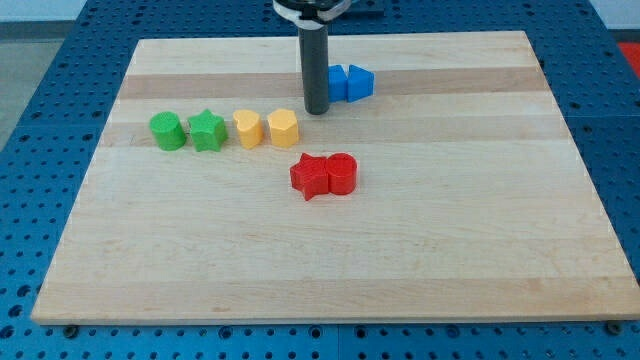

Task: Slide yellow hexagon and yellow heart closer to the green star

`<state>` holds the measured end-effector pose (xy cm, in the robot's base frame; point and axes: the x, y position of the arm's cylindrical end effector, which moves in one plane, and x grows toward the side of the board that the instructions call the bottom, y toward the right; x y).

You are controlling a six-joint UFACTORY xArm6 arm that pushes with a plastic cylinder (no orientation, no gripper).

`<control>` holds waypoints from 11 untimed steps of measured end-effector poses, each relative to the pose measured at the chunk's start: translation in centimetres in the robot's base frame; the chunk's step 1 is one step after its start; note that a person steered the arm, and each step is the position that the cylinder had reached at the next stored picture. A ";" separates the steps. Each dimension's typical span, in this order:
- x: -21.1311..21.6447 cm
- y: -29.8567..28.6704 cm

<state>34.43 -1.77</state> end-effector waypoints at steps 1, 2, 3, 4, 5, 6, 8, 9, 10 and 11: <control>1.4 0.1; 2.8 0.1; 3.7 0.1; 4.2 0.1; 4.3 0.0; 4.3 0.0; 4.3 -0.1; 4.3 -0.6; 4.3 -1.5; 4.3 -2.7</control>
